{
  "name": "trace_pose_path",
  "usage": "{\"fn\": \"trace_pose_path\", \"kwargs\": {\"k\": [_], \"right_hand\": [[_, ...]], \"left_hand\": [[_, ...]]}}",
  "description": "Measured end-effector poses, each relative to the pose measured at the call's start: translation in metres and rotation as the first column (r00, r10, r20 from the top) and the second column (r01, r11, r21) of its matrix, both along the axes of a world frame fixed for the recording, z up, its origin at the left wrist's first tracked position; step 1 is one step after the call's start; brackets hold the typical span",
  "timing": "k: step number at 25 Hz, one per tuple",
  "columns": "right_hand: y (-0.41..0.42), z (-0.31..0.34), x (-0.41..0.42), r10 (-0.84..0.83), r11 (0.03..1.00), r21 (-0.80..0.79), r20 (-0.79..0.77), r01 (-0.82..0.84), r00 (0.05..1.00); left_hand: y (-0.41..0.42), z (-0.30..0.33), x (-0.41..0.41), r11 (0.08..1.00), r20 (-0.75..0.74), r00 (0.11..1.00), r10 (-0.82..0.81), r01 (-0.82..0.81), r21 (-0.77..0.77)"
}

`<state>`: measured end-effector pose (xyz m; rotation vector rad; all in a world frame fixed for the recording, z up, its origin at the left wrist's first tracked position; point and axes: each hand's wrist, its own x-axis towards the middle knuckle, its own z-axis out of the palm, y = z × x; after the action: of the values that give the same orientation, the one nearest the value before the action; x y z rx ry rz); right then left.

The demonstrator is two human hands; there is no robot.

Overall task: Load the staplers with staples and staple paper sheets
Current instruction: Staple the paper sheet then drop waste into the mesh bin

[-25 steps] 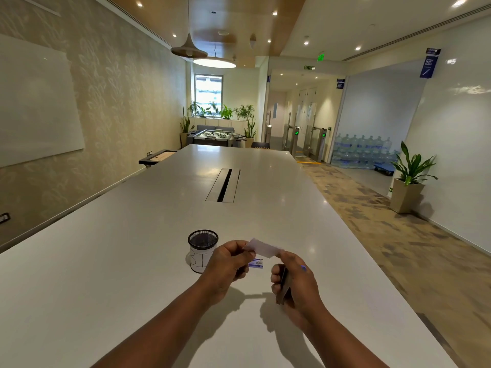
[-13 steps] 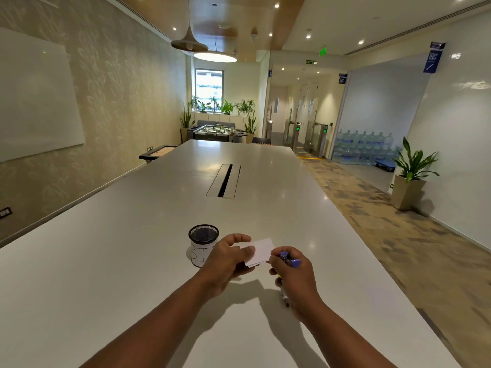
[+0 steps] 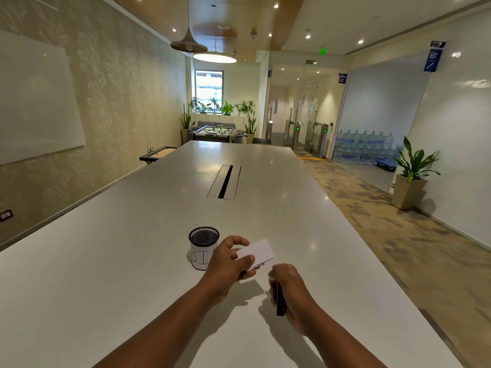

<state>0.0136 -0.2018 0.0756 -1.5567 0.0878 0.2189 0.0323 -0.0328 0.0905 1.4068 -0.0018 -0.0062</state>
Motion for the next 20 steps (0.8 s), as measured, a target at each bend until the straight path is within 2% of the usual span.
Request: {"fn": "trace_pose_path", "kwargs": {"k": [3,7,12,20], "right_hand": [[0.0035,0.0025,-0.0018,0.069,0.998,-0.002,0.013,-0.069,0.998],[0.0062,0.0023,-0.0042,0.128,0.990,0.042,0.111,-0.133,0.986],[0.0066,0.0029,-0.0032,0.053,0.983,0.167,0.129,-0.075,0.990],[0.0085,0.0017,-0.0024,0.024,0.972,0.231,0.112,-0.049,0.993]], "left_hand": [[-0.0008,0.0003,0.0015,1.000,0.028,1.000,-0.001,0.000,0.030],[-0.0017,-0.0020,0.0018,0.998,0.028,0.999,0.014,-0.016,0.055],[-0.0039,0.0000,0.0000,0.999,-0.001,1.000,0.028,-0.028,0.022],[-0.0042,0.0005,0.0003,0.993,-0.078,0.995,0.058,-0.049,0.111]]}}
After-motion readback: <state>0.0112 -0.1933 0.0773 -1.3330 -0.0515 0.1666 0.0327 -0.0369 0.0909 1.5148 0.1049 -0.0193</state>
